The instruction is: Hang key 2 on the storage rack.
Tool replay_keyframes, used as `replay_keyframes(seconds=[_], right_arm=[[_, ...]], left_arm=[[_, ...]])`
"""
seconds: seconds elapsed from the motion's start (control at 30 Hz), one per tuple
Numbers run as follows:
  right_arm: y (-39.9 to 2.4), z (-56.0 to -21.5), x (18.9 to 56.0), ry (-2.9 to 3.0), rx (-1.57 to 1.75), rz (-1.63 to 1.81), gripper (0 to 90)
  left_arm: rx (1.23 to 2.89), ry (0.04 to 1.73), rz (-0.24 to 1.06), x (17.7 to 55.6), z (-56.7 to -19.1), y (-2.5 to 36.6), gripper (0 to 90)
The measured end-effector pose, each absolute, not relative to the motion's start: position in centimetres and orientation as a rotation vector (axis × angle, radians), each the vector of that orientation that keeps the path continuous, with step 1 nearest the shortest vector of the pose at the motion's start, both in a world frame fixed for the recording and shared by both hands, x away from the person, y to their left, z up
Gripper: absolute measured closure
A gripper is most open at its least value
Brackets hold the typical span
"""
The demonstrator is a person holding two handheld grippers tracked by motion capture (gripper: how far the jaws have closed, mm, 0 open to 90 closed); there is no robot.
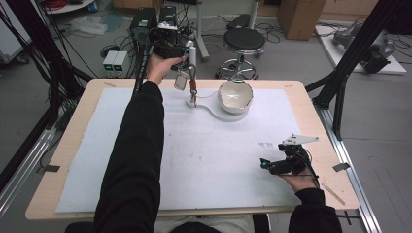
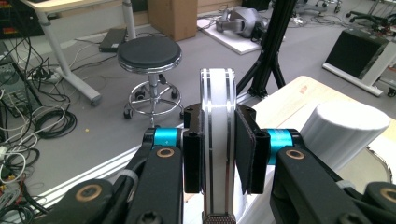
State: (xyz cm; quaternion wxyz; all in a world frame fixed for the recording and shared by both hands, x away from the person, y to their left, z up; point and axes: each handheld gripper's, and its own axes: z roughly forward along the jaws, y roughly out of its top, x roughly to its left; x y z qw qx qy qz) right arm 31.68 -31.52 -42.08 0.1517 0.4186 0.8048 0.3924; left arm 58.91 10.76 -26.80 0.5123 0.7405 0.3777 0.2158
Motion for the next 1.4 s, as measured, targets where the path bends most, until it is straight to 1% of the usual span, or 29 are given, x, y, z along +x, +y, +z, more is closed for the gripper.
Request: replay_keyframes(seconds=[0.17, 0.27, 0.33, 0.43, 0.5, 0.57, 0.6, 0.67, 0.73, 0.9, 1.0, 1.1, 1.17, 1.27, 1.4], right_arm=[[-31.6, -42.1, 31.6, 2.307, 1.203, 1.128, 0.6], [-31.6, -42.0, 31.6, 2.305, 1.209, 1.127, 0.6], [-31.7, -42.0, 31.6, 2.304, 1.207, 1.128, 0.6], [-31.6, -42.0, 31.6, 2.304, 1.203, 1.131, 0.6], [-31.6, -42.0, 31.6, 2.305, 1.207, 1.128, 0.6], [-31.6, -42.0, 31.6, 2.303, 1.201, 1.129, 0.6], [-31.6, -42.0, 31.6, 2.305, 1.200, 1.131, 0.6], [-31.6, -42.0, 31.6, 2.304, 1.201, 1.130, 0.6], [-31.6, -42.0, 31.6, 2.304, 1.205, 1.125, 0.6], [-31.7, -42.0, 31.6, 2.300, 1.215, 1.122, 0.6], [-31.7, -41.9, 31.6, 2.299, 1.214, 1.123, 0.6], [-31.7, -42.0, 31.6, 2.302, 1.215, 1.123, 0.6], [-31.6, -42.0, 31.6, 2.301, 1.215, 1.125, 0.6], [-31.7, -42.0, 31.6, 2.301, 1.213, 1.123, 0.6], [-31.7, -41.9, 31.6, 2.300, 1.215, 1.127, 0.6]], left_arm=[[1.763, 0.934, 0.471, 58.9, -27.2, 11.0, 74.1], [1.744, 0.999, 0.389, 59.1, -27.3, 11.3, 74.0], [1.739, 1.029, 0.385, 59.0, -27.3, 11.4, 72.8], [1.705, 1.084, 0.372, 58.9, -27.3, 11.9, 57.2], [1.707, 1.098, 0.375, 58.8, -27.2, 12.4, 48.4], [1.727, 1.114, 0.358, 58.8, -27.3, 12.7, 34.7], [1.748, 1.125, 0.381, 58.7, -27.3, 12.7, 29.2], [1.747, 1.136, 0.431, 58.4, -27.2, 12.8, 23.0], [1.725, 1.141, 0.441, 58.1, -27.2, 12.9, 16.3], [1.740, 1.163, 0.452, 57.9, -27.3, 13.2, 6.1], [1.751, 1.177, 0.453, 57.7, -27.4, 13.8, 1.7], [1.751, 1.163, 0.436, 57.3, -27.3, 14.4, 1.7], [1.759, 1.129, 0.401, 56.9, -27.4, 14.7, 1.7], [1.809, 1.110, 0.394, 56.4, -27.6, 14.9, 1.7], [1.819, 1.088, 0.384, 55.7, -27.8, 15.2, 1.7]])
